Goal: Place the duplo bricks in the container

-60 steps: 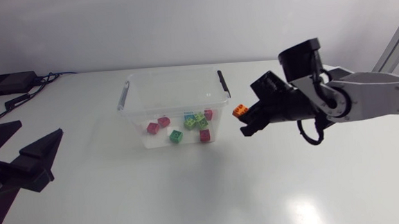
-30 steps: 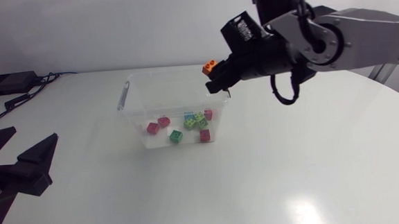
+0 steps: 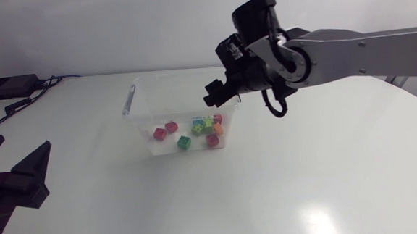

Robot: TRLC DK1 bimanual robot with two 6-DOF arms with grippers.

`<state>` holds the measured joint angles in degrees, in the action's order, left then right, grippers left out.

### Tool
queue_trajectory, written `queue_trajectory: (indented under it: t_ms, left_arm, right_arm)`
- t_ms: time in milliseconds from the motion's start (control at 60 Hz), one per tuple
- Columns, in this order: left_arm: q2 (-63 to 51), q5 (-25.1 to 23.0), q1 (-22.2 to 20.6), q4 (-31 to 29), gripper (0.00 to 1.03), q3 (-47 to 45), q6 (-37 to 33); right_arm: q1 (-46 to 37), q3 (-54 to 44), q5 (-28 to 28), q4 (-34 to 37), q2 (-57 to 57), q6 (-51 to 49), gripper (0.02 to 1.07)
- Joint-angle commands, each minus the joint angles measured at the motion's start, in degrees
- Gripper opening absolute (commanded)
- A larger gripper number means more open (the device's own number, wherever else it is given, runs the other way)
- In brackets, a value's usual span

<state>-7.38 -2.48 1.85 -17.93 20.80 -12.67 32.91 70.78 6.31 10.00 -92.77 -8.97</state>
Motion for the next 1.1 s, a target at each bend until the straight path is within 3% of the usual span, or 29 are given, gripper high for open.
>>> queue_trajectory:
  t_ms: [0, 550, 917, 1083]
  left_arm:
    - [1.3, 0.2, 0.6, 0.4, 0.98, -1.4, -1.3]
    - [6.5, 0.2, 1.0, 1.9, 0.98, -5.1, -1.0]
    - [6.5, 0.5, 1.7, 5.6, 0.98, -7.7, 0.7]
    - [6.7, 0.8, 1.1, 7.9, 0.98, -10.1, 2.9]
  right_arm:
    - [-0.6, -4.4, 0.9, -1.6, 6.7, 1.0, 0.92]
    - [-6.5, -33.8, 9.6, -8.9, 43.1, 1.1, 0.92]
    - [-18.3, -48.1, 10.4, -9.5, 63.2, 1.1, 0.92]
    - [-21.4, -52.6, 7.4, -9.6, 69.4, 2.5, 0.92]
